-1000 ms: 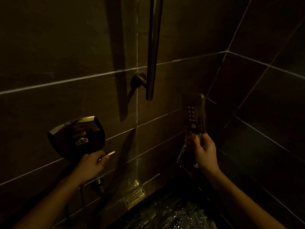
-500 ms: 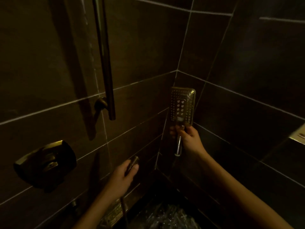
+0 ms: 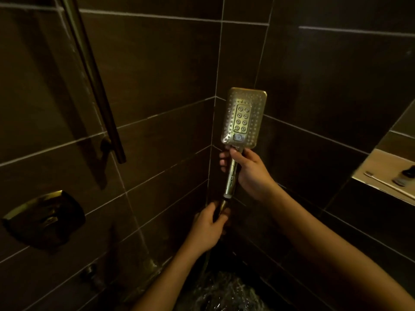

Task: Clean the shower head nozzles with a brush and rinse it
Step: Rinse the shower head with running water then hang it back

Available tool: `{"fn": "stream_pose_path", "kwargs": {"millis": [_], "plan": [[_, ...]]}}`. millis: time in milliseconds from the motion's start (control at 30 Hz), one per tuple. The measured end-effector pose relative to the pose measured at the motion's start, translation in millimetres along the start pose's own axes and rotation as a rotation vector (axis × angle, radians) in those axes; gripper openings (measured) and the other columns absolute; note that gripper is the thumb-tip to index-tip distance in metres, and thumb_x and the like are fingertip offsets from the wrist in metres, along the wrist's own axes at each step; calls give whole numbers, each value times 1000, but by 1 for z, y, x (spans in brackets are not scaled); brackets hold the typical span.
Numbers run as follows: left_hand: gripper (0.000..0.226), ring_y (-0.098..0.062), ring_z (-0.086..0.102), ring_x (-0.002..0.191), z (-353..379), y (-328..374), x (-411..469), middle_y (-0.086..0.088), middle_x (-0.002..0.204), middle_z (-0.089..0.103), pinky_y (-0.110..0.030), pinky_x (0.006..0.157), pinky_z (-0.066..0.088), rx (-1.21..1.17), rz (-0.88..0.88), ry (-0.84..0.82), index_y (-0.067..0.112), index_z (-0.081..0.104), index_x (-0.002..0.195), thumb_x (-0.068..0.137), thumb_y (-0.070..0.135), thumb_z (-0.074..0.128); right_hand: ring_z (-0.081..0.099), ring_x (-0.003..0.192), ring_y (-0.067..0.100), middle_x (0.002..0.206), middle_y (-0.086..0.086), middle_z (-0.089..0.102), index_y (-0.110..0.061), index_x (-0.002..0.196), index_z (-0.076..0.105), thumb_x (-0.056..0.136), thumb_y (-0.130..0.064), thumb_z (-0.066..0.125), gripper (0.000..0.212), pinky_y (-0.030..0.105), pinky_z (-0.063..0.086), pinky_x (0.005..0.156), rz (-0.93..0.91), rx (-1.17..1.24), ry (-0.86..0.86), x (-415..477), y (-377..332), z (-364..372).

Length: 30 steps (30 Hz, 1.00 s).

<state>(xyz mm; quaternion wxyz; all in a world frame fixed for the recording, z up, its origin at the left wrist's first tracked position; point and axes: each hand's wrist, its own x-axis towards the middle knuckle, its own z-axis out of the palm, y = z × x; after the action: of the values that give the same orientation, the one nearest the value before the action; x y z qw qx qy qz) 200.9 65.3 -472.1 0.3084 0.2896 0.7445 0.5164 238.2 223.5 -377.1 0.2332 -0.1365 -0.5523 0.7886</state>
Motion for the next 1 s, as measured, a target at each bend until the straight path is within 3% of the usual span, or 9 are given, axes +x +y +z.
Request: {"fn": "stream_pose_path", "kwargs": {"millis": [133, 267, 400, 500, 1000], "plan": [[11, -18, 75, 83, 26, 14, 3, -3, 97, 77, -42, 78, 64, -3, 24, 72, 37, 66, 107, 97, 40, 61, 69, 88, 18, 100, 9, 71, -6, 126, 58, 106, -14, 48, 24, 37, 56, 86, 16, 62, -60, -6, -12, -17], [15, -20, 76, 90, 42, 25, -1, -7, 101, 76, -43, 80, 65, -90, 23, 77, 36, 66, 100, 101, 21, 60, 67, 86, 18, 100, 10, 68, -6, 126, 57, 106, -13, 47, 23, 35, 56, 84, 18, 103, -105, -8, -17, -29], [12, -14, 71, 80, 51, 35, -8, -9, 98, 72, -20, 62, 56, -250, 26, 38, 25, 66, 102, 104, 19, 56, 65, 83, 17, 98, 8, 67, -6, 127, 56, 106, -13, 47, 24, 35, 55, 83, 25, 125, -146, -13, -21, -37], [14, -13, 70, 74, 52, 39, -13, -7, 90, 70, -15, 57, 54, -301, 37, 35, 22, 67, 96, 103, 18, 56, 64, 81, 16, 96, 7, 68, -6, 128, 55, 106, -14, 47, 25, 33, 55, 80, 46, 128, -174, -15, -23, -40], [10, -18, 74, 67, 50, 30, -41, -7, 78, 76, -28, 73, 62, -549, 5, -146, 10, 66, 105, 98, 13, 59, 58, 74, 15, 87, 3, 64, -10, 125, 59, 106, -18, 47, 23, 29, 51, 69, 66, 78, -339, -45, -16, -22]]}}
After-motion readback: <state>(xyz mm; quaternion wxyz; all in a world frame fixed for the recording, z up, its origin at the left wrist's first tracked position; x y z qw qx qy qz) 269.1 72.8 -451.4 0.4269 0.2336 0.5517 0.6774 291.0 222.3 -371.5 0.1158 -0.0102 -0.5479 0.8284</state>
